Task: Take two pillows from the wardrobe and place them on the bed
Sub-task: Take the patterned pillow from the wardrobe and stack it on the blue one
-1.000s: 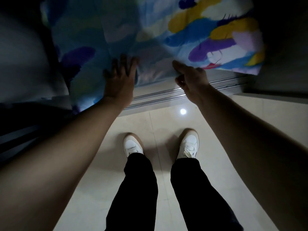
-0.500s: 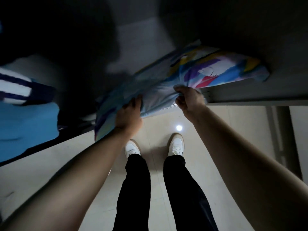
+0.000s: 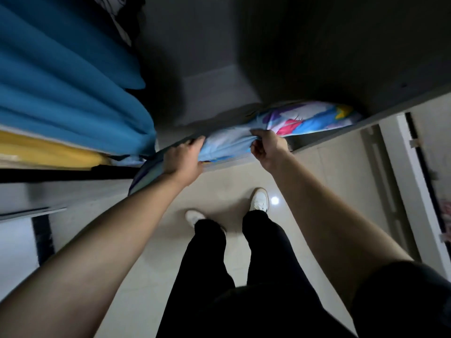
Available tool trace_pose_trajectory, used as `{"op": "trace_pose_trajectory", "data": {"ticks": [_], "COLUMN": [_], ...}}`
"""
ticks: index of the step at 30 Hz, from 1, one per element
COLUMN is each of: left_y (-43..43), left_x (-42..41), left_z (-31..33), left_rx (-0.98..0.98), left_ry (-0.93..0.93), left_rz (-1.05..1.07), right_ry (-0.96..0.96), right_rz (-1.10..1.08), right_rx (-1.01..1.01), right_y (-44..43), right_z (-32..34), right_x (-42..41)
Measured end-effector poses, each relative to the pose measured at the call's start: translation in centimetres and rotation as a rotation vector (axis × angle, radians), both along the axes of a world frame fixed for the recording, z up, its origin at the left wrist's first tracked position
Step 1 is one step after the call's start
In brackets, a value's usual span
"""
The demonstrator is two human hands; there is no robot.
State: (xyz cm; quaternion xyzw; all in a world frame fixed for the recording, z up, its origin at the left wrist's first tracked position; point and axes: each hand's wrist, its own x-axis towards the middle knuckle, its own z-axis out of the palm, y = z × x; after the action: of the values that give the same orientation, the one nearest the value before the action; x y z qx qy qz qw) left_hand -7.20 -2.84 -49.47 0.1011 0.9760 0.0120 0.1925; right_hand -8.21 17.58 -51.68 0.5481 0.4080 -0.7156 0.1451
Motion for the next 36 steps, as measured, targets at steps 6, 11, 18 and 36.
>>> {"op": "trace_pose_trajectory", "data": {"ticks": [6, 11, 18, 36], "left_y": [-1.1, -3.6, -8.1, 7.8], "left_x": [2.3, 5.1, 10.8, 20.1], "left_z": [7.5, 12.4, 16.4, 25.7], "left_rx": [0.051, 0.145, 0.254, 0.345], "left_ry": [0.118, 0.2, 0.252, 0.275], "left_rz": [-0.062, -0.119, -0.228, -0.428], "right_ry": [0.105, 0.179, 0.242, 0.113], "right_rz": [-0.027, -0.073, -0.127, 0.655], "right_rx": [0.034, 0.144, 0.267, 1.496], "right_y": [-0.7, -2.9, -7.2, 10.0], "right_z": [8.4, 14.7, 20.7, 23.6], "right_x": [3.2, 7.9, 15.8, 39.6]}}
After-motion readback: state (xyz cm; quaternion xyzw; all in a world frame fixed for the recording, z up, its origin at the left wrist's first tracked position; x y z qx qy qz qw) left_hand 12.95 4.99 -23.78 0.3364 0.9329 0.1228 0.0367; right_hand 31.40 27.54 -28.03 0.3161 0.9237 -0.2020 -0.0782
